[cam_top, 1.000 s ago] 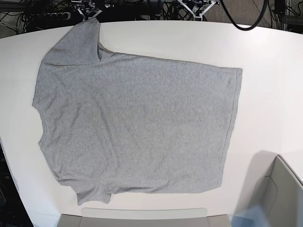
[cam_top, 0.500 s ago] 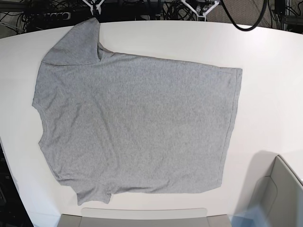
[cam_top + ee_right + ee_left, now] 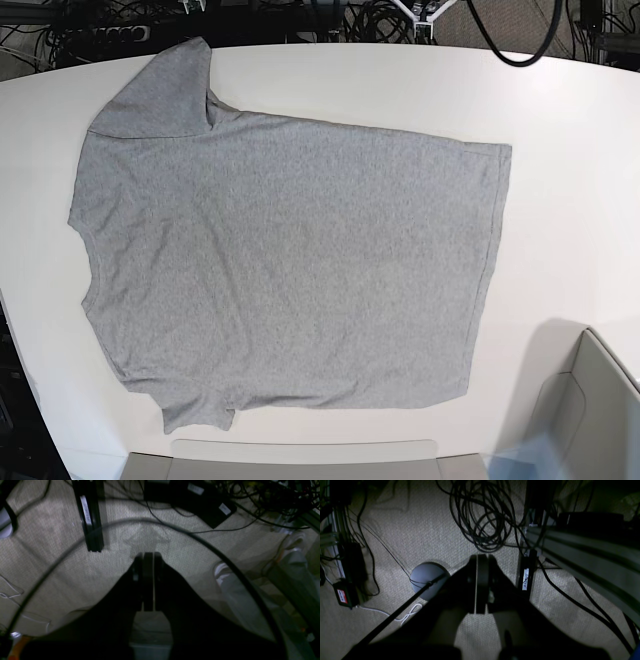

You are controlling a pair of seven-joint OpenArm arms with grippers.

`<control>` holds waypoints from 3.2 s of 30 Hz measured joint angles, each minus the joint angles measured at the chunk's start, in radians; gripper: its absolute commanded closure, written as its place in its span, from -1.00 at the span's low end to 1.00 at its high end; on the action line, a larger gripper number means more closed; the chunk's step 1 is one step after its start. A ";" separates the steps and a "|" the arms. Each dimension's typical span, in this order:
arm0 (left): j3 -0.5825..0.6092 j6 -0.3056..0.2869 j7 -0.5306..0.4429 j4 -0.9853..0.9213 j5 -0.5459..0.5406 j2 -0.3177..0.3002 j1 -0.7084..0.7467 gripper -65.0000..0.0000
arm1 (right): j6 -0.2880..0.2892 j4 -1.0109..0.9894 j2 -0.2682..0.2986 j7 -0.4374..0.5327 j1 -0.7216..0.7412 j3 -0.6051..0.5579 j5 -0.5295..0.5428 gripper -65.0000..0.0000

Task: Fold the T-shirt properly

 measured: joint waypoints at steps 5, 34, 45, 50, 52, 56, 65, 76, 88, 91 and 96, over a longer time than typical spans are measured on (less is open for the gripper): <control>0.000 0.005 0.004 0.194 0.000 -0.014 0.128 1.00 | -0.002 0.200 0.005 0.009 -0.119 -0.001 0.002 1.00; -0.136 -0.005 0.098 1.134 -0.209 -0.048 0.713 1.00 | -0.021 1.249 0.259 -0.010 -0.843 0.168 0.362 1.00; -0.204 -0.006 0.105 1.344 -0.423 -0.126 0.803 1.00 | -0.016 1.572 0.249 -0.015 -0.914 0.313 0.365 1.00; -0.306 0.000 0.121 1.453 -0.421 -0.100 0.804 1.00 | 0.002 1.670 0.247 -0.009 -0.873 0.317 0.365 1.00; -0.329 0.006 0.116 1.494 -0.421 -0.093 0.801 1.00 | -0.010 1.664 0.256 -0.027 -0.829 0.318 0.365 1.00; -0.328 -0.005 0.128 1.559 -0.421 -0.086 0.769 1.00 | -0.011 1.665 0.280 -0.017 -0.774 0.320 0.365 1.00; -0.325 -0.004 0.242 1.725 -0.422 -0.091 0.636 1.00 | 0.001 1.664 0.306 -0.023 -0.589 0.312 0.365 1.00; -0.313 0.000 0.266 1.731 -0.424 -0.146 0.524 0.73 | -0.003 1.664 0.282 -0.025 -0.563 0.315 0.386 0.41; -0.265 -0.003 0.332 1.730 -0.420 -0.266 0.512 0.72 | -0.006 1.596 0.050 -0.112 -0.611 0.320 0.597 0.44; -0.266 -0.003 0.410 1.730 -0.420 -0.275 0.473 0.71 | -0.006 1.546 -0.022 -0.156 -0.575 0.354 0.597 0.44; -0.268 -0.005 0.468 1.730 -0.420 -0.278 0.445 0.71 | -0.008 1.487 -0.050 -0.178 -0.540 0.397 0.601 0.44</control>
